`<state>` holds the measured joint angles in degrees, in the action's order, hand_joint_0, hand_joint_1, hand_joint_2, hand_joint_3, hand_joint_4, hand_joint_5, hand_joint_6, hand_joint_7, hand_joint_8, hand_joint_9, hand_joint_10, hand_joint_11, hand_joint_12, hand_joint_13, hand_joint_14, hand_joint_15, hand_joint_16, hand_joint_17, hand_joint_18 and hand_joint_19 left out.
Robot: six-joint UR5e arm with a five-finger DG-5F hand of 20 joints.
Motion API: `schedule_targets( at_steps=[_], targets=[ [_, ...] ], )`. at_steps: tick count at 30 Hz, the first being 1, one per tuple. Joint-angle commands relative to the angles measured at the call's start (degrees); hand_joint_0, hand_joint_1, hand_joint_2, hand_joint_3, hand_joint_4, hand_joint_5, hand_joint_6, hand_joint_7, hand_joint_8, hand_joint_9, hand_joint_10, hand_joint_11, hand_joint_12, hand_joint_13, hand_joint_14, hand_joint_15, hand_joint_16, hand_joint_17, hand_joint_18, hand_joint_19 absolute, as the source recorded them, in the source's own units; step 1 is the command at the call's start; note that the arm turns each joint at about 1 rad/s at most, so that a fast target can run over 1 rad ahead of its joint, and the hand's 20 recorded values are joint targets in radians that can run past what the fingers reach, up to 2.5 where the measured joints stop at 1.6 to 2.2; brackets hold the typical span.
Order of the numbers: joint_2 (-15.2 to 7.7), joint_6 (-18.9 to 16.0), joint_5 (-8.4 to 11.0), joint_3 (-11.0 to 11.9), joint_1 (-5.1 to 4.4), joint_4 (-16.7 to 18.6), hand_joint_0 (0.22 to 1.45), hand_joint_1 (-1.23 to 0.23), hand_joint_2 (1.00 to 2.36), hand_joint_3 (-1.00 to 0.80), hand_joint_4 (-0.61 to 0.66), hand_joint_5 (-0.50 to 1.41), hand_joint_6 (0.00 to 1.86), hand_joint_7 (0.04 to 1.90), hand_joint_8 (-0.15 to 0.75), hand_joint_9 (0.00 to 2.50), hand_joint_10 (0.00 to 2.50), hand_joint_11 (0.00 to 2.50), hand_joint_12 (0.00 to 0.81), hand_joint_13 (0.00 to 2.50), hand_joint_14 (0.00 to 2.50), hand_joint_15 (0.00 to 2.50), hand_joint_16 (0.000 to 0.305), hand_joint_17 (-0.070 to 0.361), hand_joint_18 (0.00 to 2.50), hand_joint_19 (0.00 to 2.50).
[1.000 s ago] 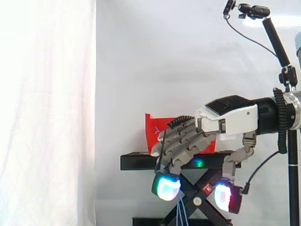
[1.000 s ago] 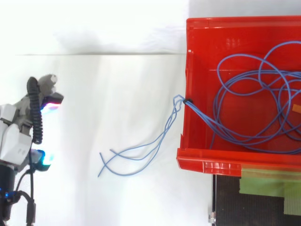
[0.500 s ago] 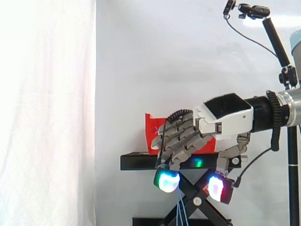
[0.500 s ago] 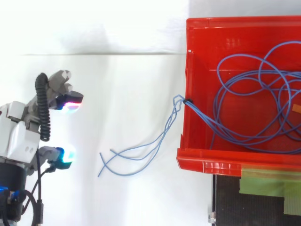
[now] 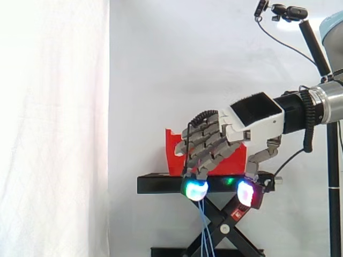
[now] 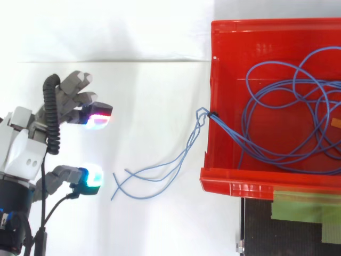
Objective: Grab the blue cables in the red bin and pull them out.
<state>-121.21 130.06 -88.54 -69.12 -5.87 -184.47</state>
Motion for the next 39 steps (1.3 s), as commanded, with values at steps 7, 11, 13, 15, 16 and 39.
schedule_targets(
  at_steps=[7,11,13,15,16,39],
  targets=[
    [0.0,3.6,-1.28,0.0,2.09,4.5,0.78,-1.01,1.0,-1.0,0.15,0.65,0.01,0.58,0.232,0.6,0.01,0.39,0.32,0.39,0.01,0.18,0.043,0.096,0.29,0.19],
    [-1.0,3.9,-1.9,0.0,2.62,5.8,0.77,-1.0,1.0,-1.0,0.15,0.65,0.01,0.58,0.232,0.6,0.01,0.39,0.319,0.39,0.01,0.18,0.043,0.096,0.29,0.2],
    [-2.4,3.6,-2.43,-0.2,2.8,6.1,0.77,-1.0,1.0,-1.0,0.15,0.66,0.01,0.58,0.233,0.6,0.01,0.39,0.32,0.39,0.01,0.18,0.043,0.096,0.29,0.2],
    [-3.0,3.3,-2.78,-0.3,2.97,6.5,0.77,-1.0,1.0,-1.0,0.15,0.65,0.01,0.58,0.232,0.6,0.01,0.39,0.319,0.39,0.01,0.18,0.043,0.096,0.29,0.2],
    [-3.6,3.2,-2.95,-0.3,3.06,6.8,0.77,-1.0,1.0,-1.0,0.15,0.65,0.01,0.58,0.231,0.6,0.01,0.39,0.32,0.39,0.01,0.18,0.043,0.096,0.29,0.2],
    [-5.2,4.9,-8.49,0.6,6.84,11.8,0.78,-1.01,1.0,-1.0,0.16,0.7,0.01,0.64,0.233,0.6,0.01,0.4,0.321,0.39,0.01,0.18,0.043,0.096,0.29,0.2]
  ],
)
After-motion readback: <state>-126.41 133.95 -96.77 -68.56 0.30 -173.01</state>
